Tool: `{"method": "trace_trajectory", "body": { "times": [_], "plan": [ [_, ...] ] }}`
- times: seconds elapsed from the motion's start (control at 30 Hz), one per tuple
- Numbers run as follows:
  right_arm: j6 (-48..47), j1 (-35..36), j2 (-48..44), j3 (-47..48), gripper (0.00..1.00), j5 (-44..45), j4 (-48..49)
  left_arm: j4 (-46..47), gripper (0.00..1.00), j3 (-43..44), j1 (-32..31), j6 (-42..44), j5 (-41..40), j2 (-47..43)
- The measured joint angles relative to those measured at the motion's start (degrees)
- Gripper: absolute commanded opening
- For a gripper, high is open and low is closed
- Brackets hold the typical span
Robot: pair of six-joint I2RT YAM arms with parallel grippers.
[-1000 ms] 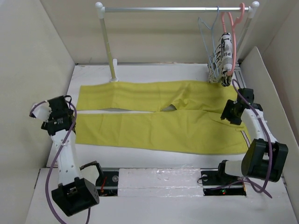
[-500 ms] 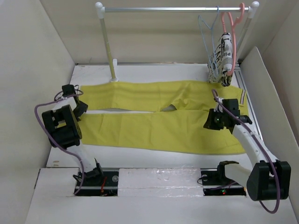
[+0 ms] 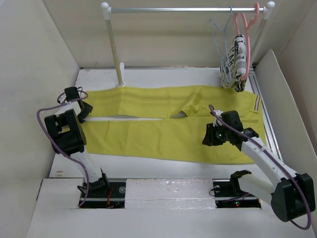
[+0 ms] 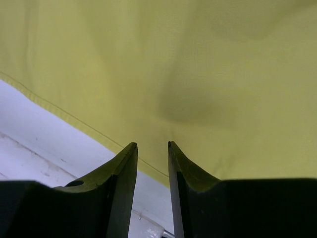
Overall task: Place the trousers on the hanger
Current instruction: Flatten out the trousers at the center of the board.
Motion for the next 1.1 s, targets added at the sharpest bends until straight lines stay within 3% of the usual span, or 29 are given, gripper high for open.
{"method": "trace_trajectory", "body": {
  "times": [0.2, 0.3, 0.33, 0.4, 0.47, 0.9, 1.0, 1.1],
  "plan": [
    [1.3, 2.7, -1.8, -0.2, 0.37, 1.3, 0.0, -0.5, 0.4, 3.2, 0.0, -1.0, 0.0, 2.6],
    [1.8, 3.1, -3.0, -0.3, 0.37, 2.1, -0.3, -0.7, 0.28, 5.1, 0.0, -1.4, -0.6, 4.3],
    [1.9, 3.1, -3.4, -0.3, 0.38, 2.5, -0.4, -0.4, 0.19, 5.3, 0.0, -1.3, -0.8, 4.5],
    [1.9, 3.1, -3.9, -0.3, 0.37, 3.0, -0.5, -0.5, 0.17, 5.4, 0.4, -1.4, -0.8, 4.7],
    [1.9, 3.1, -4.1, -0.2, 0.38, 3.7, -1.0, -0.6, 0.0, 5.4, 1.0, -1.8, -0.8, 4.8],
    [1.2, 3.0, -5.4, 0.0, 0.38, 5.8, -2.3, -2.1, 0.0, 5.4, 5.7, -4.3, -3.0, 4.4],
    [0.7, 2.6, -5.6, -0.9, 0.41, 5.7, -2.4, -2.2, 0.0, 5.4, 6.1, -5.0, -3.0, 4.2],
    [0.0, 2.3, -5.4, -1.1, 0.53, 5.9, -2.6, -2.1, 0.0, 5.4, 5.9, -5.4, -3.0, 3.8]
  ]
}}
